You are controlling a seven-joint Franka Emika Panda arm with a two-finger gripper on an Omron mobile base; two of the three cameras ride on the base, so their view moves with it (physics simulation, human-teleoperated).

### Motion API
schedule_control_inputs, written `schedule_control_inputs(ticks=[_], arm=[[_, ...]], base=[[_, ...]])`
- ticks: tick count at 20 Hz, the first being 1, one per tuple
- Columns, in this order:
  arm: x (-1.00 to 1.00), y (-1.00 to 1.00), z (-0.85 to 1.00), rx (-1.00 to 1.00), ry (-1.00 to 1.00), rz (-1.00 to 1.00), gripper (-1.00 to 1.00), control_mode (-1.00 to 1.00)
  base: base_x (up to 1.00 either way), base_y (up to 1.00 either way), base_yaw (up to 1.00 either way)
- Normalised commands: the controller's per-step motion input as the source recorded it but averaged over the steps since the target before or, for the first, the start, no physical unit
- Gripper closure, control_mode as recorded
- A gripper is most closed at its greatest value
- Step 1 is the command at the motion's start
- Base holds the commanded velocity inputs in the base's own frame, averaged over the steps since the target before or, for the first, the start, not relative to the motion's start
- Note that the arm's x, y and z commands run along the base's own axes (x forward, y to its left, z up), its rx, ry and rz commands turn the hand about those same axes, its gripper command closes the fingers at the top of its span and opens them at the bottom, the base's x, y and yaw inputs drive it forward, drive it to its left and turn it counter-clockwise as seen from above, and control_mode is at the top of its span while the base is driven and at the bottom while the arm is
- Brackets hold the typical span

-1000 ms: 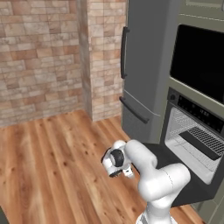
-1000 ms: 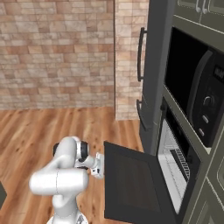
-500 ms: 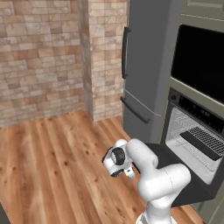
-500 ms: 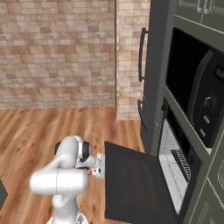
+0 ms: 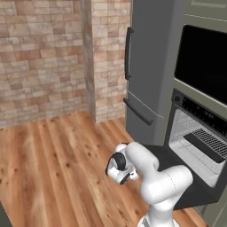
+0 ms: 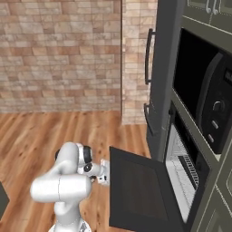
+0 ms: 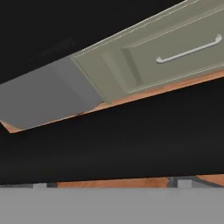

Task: Take the baked cake out of the oven and place it on the plate for cooling. Then close the oven door.

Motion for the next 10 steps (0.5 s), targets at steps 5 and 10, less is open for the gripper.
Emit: schedule_control_inputs(ticks=[5, 10], arm=[[0.35, -0.69, 0.39, -0.26, -0.19, 0.00, -1.00, -1.00], [0.32, -0.77, 0.60, -0.24, -0.18, 0.00, -1.00, -1.00]], base=[[0.00, 0.00, 0.00], [0.00, 0.00, 0.00]])
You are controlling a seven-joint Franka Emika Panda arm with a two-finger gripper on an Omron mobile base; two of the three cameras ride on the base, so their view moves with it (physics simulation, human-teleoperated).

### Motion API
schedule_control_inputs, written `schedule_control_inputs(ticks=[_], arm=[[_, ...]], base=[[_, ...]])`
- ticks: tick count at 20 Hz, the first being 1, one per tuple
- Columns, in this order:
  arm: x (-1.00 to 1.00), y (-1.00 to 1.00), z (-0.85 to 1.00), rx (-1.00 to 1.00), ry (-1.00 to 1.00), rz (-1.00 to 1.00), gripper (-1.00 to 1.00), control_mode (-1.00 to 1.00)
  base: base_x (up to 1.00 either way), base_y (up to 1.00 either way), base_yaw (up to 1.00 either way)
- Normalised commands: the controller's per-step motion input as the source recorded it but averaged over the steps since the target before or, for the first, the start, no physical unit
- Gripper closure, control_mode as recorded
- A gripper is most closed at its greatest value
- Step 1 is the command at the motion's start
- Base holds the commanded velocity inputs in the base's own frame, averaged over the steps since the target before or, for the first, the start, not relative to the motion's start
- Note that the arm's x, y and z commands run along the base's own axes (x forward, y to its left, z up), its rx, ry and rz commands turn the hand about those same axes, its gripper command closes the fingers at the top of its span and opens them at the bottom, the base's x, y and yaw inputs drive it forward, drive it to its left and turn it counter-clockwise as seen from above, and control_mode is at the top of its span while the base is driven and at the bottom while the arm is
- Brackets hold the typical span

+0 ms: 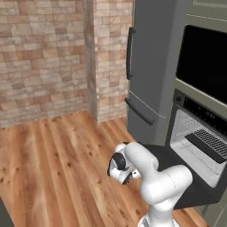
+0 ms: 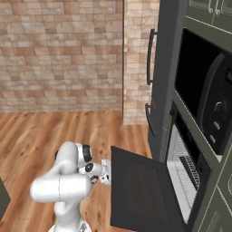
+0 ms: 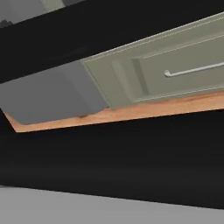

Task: Take the baked cake out of the oven and place it on the plate for cooling. Then close the oven door.

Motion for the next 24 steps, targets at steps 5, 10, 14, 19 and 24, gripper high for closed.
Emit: schedule_control_inputs(ticks=[5, 10, 14, 19, 24], arm=[[0.31, -0.85, 0.74, -0.21, -0.15, 0.00, -1.00, -1.00], [0.26, -0.92, 0.82, -0.20, -0.16, 0.00, -1.00, -1.00], [0.24, -0.98, 0.82, -0.18, -0.16, -0.01, -1.00, -1.00], [0.16, -0.99, 0.71, -0.16, -0.17, -0.01, -1.00, -1.00], [0.00, -1.00, 0.47, -0.12, -0.15, 0.00, -1.00, -1.00]], base=[[0.00, 0.00, 0.00], [0.00, 0.00, 0.00], [0.00, 0.00, 0.00], [0.00, 0.00, 0.00], [0.00, 0.00, 0.00]])
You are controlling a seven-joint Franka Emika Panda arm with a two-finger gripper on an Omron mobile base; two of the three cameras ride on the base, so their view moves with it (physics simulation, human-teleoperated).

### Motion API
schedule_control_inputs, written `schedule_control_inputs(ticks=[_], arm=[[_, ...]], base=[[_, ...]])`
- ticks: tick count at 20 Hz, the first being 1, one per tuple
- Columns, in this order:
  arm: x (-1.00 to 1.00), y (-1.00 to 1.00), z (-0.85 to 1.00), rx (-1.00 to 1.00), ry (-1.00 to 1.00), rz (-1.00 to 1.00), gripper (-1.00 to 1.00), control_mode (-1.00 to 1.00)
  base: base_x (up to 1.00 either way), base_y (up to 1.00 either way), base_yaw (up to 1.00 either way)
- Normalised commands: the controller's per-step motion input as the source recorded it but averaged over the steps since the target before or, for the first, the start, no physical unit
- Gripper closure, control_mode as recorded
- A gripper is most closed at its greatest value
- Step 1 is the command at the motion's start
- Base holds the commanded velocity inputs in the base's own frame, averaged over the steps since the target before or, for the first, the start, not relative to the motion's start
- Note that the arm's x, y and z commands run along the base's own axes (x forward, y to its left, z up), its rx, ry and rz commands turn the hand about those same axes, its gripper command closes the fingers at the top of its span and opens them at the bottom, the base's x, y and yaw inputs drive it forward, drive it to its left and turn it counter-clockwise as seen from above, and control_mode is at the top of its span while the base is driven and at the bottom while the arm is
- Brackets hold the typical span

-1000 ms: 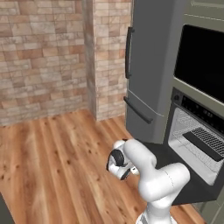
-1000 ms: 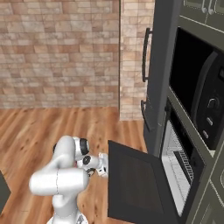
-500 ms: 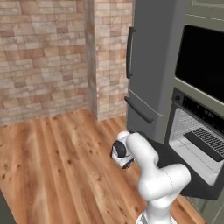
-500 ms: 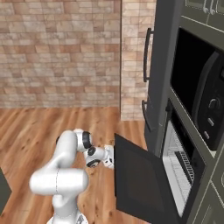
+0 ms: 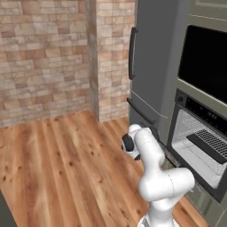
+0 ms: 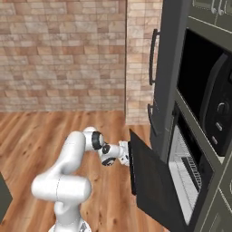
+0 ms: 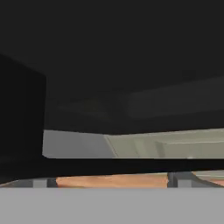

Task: Take the baked cake out of the oven and place it on the plate for cooling. Then close the oven door.

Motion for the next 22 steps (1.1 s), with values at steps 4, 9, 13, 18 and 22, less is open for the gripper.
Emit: schedule_control_inputs(ticks=[4, 9, 13, 18, 22], arm=[[0.00, -1.00, 0.42, -0.09, -0.16, 0.00, -1.00, -1.00], [0.00, -1.00, 0.39, -0.07, -0.15, 0.00, -1.00, -1.00], [0.00, -1.00, 0.38, -0.06, -0.13, 0.00, -1.00, -1.00], [0.11, -1.00, 0.32, -0.03, -0.11, 0.00, -1.00, -1.00], [0.17, -1.00, 0.19, 0.00, -0.09, 0.00, -1.00, -1.00]], base=[[0.00, 0.00, 0.00], [0.00, 0.00, 0.00], [0.00, 0.00, 0.00], [0.00, 0.00, 0.00], [0.00, 0.00, 0.00]])
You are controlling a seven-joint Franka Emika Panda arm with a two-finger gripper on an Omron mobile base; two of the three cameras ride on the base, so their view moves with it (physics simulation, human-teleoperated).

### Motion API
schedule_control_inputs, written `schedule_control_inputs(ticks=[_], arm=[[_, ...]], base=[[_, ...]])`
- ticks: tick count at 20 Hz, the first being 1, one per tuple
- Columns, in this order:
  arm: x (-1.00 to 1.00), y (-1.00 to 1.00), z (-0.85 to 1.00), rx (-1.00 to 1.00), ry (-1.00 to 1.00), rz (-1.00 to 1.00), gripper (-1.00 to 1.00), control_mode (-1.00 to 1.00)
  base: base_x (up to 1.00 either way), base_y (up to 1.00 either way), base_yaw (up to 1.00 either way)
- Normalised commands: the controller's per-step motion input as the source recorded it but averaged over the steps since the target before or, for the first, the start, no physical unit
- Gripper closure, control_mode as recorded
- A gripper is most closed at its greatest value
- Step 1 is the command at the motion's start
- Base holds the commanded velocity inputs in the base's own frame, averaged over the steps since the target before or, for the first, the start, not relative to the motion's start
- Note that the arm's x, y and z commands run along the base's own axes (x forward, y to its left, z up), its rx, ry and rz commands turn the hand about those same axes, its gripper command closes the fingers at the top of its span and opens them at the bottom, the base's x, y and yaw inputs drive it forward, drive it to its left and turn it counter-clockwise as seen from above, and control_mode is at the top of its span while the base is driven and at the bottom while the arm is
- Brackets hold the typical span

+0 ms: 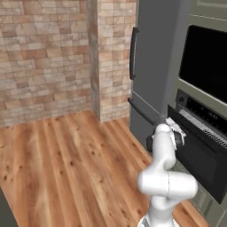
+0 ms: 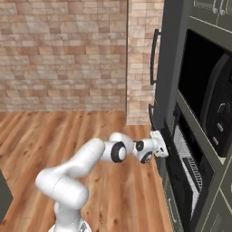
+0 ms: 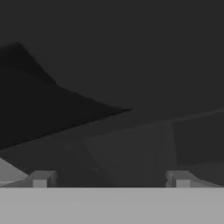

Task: Take the baked cake out of the oven and place it on the plate for cooling. Then close the oven door.

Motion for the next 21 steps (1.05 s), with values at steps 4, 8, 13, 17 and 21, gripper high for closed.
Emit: schedule_control_inputs(ticks=[4, 8, 13, 17, 21], arm=[[0.19, -1.00, 0.09, 0.00, -0.06, 0.00, -1.00, -1.00], [0.08, -0.96, 0.01, -0.01, -0.01, 0.00, -1.00, -1.00], [0.00, -0.37, 0.03, 0.00, 0.00, 0.00, -1.00, -1.00], [0.00, -0.03, 0.03, 0.00, 0.00, 0.00, -1.00, -1.00], [0.00, -0.02, 0.00, 0.00, 0.00, 0.00, -1.00, -1.00]], base=[[0.00, 0.00, 0.00], [0.00, 0.00, 0.00], [0.00, 0.00, 0.00], [0.00, 0.00, 0.00], [0.00, 0.00, 0.00]])
